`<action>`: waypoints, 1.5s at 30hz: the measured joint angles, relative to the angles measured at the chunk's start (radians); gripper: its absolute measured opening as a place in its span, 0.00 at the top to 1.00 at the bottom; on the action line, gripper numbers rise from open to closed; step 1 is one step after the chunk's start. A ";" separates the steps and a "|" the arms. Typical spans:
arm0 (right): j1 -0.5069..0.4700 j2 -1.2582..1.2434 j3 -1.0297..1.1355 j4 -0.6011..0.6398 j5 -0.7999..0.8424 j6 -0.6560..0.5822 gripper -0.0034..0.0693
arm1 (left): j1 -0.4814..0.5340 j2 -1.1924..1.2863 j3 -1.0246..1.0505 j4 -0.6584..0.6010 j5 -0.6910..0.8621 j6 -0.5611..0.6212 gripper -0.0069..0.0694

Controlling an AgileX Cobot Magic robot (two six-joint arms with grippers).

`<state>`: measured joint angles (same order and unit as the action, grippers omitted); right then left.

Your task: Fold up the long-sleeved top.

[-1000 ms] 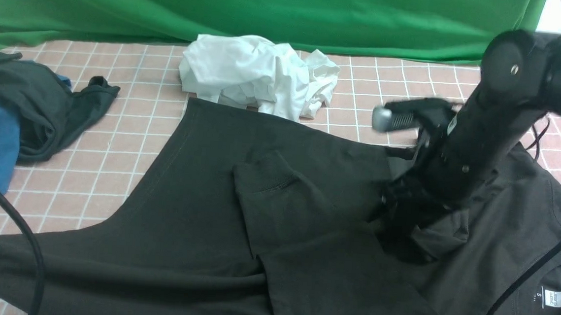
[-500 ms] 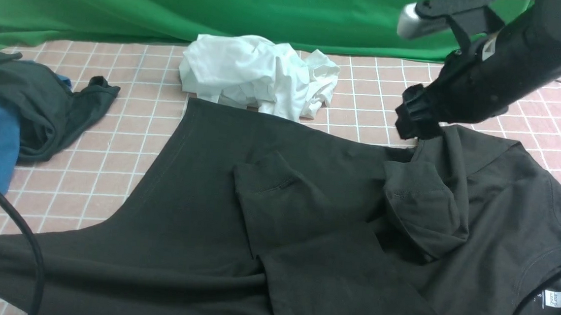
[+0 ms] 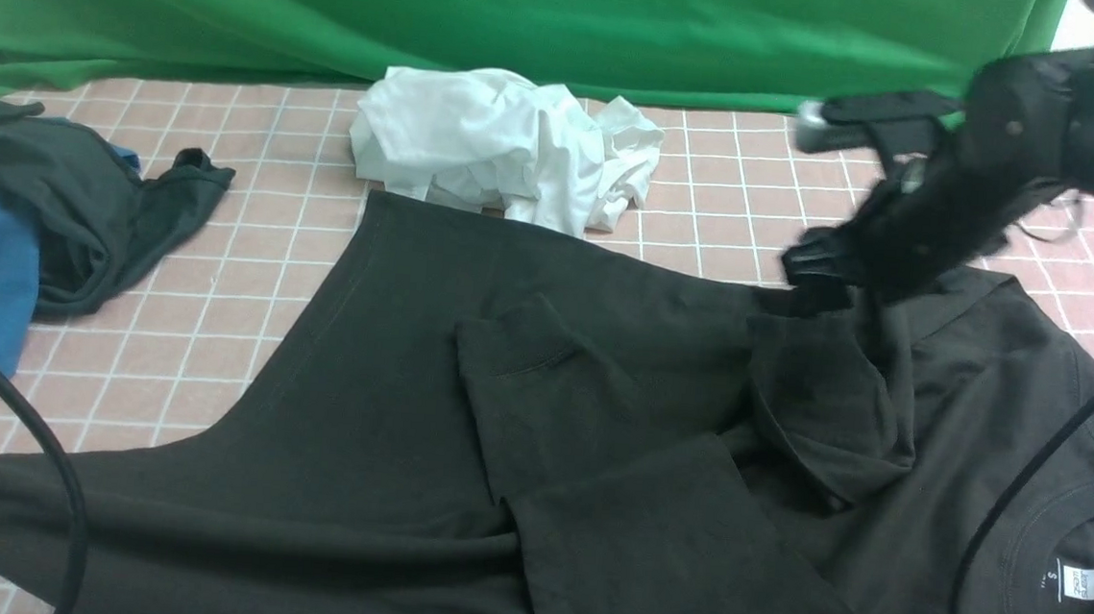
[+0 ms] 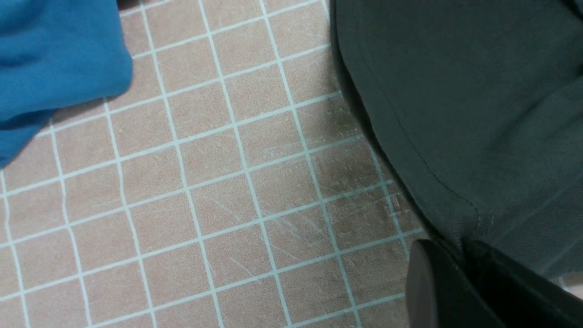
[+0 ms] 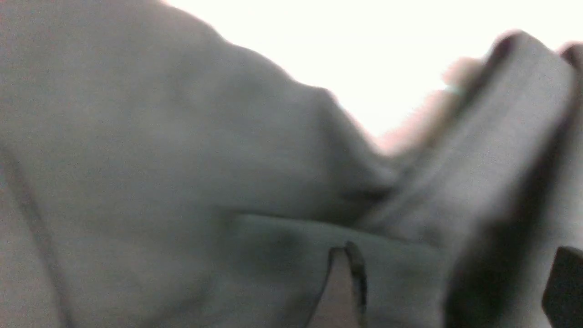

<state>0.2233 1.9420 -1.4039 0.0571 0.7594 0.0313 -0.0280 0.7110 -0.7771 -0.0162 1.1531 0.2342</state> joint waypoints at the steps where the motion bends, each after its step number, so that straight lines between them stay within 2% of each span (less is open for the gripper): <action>1: -0.027 0.017 0.000 0.049 0.006 -0.054 0.18 | 0.000 0.000 0.000 0.000 0.000 0.000 0.86; 8: -0.042 0.057 0.000 0.145 0.000 -0.170 0.18 | 0.000 0.000 0.000 -0.001 -0.013 0.000 0.86; 15: -0.042 0.086 0.000 0.170 -0.009 -0.246 0.21 | 0.000 0.000 0.000 -0.004 -0.021 0.000 0.86; 18: -0.042 0.084 -0.005 0.173 0.041 -0.242 0.24 | 0.000 0.000 0.000 -0.004 -0.021 0.000 0.86; 24: -0.043 0.040 -0.027 0.174 0.119 -0.205 0.24 | 0.000 0.000 0.000 -0.005 -0.021 0.000 0.86; 32: -0.031 0.001 -0.030 0.174 0.012 -0.218 0.24 | 0.000 0.000 0.000 -0.005 -0.021 0.000 0.86; 43: -0.034 0.096 -0.030 0.174 0.002 -0.219 0.25 | 0.000 0.000 0.000 -0.005 -0.021 0.000 0.86; 45: -0.034 0.101 -0.030 0.177 0.008 -0.219 0.28 | 0.000 0.000 0.000 -0.005 -0.021 0.000 0.86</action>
<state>0.1893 2.0432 -1.4337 0.2343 0.7670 -0.1881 -0.0280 0.7110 -0.7771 -0.0211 1.1317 0.2342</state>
